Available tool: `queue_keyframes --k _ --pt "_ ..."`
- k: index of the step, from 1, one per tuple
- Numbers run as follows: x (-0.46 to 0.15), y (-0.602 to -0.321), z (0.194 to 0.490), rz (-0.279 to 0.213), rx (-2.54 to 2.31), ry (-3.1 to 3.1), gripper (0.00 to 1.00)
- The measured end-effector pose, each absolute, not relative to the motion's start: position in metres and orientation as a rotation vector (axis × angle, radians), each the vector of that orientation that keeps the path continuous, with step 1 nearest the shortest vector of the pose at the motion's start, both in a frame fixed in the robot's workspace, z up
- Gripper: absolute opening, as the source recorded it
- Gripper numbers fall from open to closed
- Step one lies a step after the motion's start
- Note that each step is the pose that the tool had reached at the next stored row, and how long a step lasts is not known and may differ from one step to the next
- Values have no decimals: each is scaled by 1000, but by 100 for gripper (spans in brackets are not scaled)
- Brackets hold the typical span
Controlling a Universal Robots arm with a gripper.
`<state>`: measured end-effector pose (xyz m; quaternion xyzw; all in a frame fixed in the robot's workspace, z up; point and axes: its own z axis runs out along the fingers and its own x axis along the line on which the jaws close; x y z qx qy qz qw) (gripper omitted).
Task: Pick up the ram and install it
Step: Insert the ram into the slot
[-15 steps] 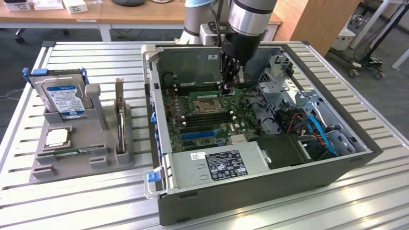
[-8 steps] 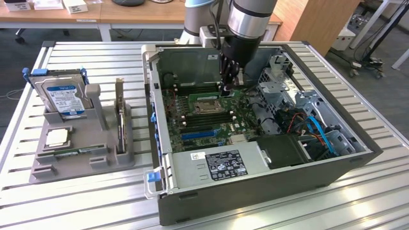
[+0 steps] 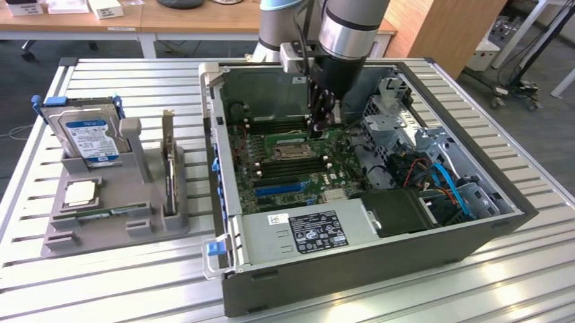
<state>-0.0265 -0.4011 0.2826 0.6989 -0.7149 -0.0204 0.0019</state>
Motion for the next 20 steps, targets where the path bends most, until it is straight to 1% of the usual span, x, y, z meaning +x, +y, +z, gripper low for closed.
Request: queue_keyframes --k 10,20 --pt "-27 -401 276 -64 2193 -2244 12" --pt "-27 -410 276 -64 2193 -2244 12"
